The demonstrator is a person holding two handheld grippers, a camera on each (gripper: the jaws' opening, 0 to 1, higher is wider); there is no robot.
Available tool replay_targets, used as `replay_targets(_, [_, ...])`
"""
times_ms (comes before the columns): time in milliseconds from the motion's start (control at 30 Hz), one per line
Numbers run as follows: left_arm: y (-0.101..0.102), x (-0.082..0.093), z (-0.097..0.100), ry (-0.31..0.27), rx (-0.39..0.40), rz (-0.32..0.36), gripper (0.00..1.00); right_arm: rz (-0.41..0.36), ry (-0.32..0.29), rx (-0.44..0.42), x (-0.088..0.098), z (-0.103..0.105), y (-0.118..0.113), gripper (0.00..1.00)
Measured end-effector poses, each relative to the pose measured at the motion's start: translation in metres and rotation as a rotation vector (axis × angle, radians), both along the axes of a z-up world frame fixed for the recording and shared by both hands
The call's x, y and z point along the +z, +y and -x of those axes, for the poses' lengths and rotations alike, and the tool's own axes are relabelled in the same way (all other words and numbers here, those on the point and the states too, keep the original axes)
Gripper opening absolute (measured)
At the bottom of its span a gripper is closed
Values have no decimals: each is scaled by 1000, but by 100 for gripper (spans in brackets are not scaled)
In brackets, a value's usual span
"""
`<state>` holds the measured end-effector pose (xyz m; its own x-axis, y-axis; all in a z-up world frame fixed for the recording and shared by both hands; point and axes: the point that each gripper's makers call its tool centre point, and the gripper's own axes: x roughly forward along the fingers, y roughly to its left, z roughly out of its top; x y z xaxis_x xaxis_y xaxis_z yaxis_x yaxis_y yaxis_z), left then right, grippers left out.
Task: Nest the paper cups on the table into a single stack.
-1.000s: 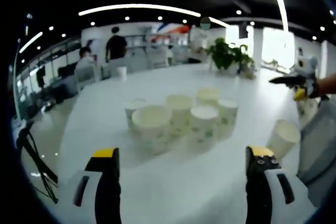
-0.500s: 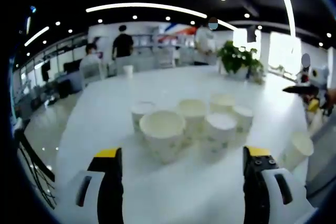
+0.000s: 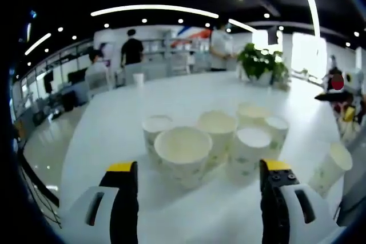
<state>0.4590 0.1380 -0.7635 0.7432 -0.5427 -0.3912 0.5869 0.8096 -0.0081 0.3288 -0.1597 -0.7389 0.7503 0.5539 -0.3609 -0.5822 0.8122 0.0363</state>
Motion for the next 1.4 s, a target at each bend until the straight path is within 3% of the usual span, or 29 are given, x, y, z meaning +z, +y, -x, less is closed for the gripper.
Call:
replay_targets(500, [4, -10, -24, -8, 23, -10, 75, 4, 8, -4, -2, 4, -1, 100])
replay_targets(1100, [-2, -19, -37, -15, 24, -19, 62, 10, 20, -19, -4, 3, -6, 100])
replay_targets(1400, [-3, -19, -37, -23, 18, -6, 47, 5, 27, -20, -8, 6, -2, 100])
